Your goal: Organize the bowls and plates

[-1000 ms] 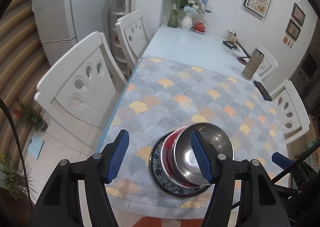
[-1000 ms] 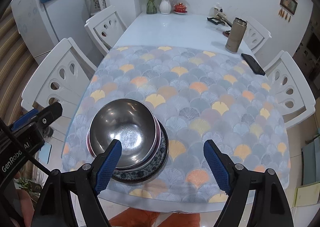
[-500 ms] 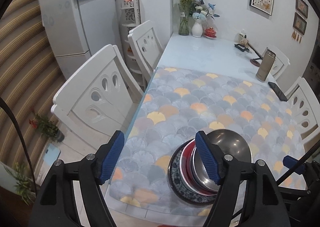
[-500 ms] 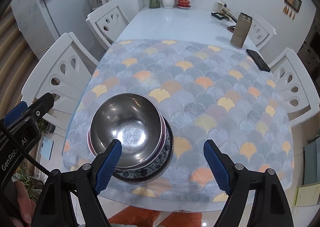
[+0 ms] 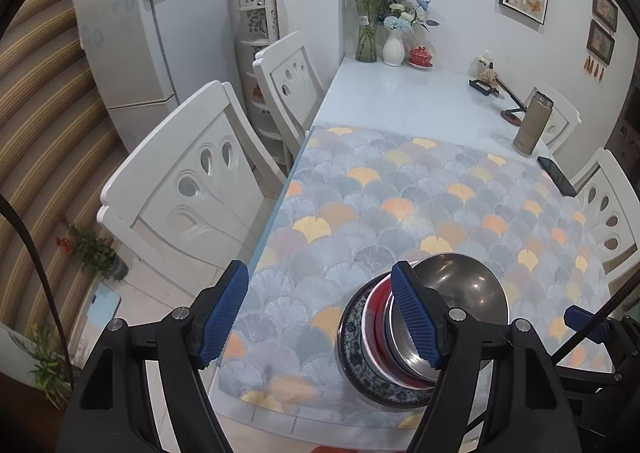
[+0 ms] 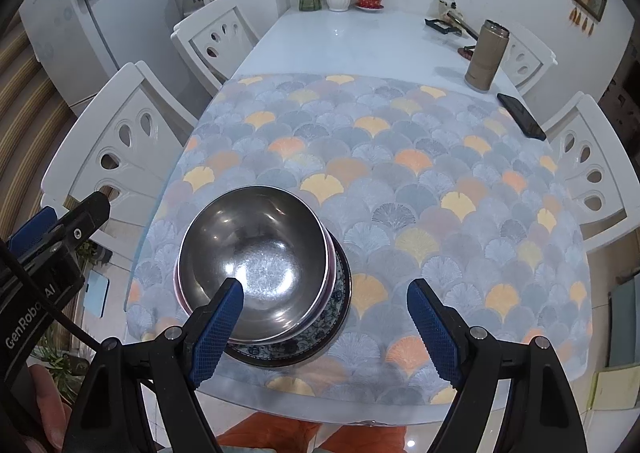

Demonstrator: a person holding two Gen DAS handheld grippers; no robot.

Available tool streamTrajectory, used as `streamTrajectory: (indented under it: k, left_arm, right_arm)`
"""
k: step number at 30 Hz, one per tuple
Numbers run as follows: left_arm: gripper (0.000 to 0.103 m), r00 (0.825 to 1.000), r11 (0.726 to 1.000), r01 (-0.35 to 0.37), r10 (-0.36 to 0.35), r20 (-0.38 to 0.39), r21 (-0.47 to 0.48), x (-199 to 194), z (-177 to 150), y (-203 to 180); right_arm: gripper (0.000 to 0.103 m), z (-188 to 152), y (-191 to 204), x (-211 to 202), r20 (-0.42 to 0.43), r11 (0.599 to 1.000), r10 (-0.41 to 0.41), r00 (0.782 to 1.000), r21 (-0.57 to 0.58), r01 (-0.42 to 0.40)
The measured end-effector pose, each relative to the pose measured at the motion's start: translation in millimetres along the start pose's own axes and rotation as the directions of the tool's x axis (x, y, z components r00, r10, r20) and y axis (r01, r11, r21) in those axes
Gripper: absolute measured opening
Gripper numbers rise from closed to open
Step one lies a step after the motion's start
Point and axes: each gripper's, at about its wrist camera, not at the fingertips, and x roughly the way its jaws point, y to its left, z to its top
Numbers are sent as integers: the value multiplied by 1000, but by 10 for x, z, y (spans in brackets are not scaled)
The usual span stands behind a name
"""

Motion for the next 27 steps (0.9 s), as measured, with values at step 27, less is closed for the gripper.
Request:
streamTrajectory:
  k: [27]
  left_arm:
    - [72,999,1000,3,-4,-32,-7,108,-12,59]
  right_arm:
    - [82,32,73,92,-28,1000,12,1000,-2,-12]
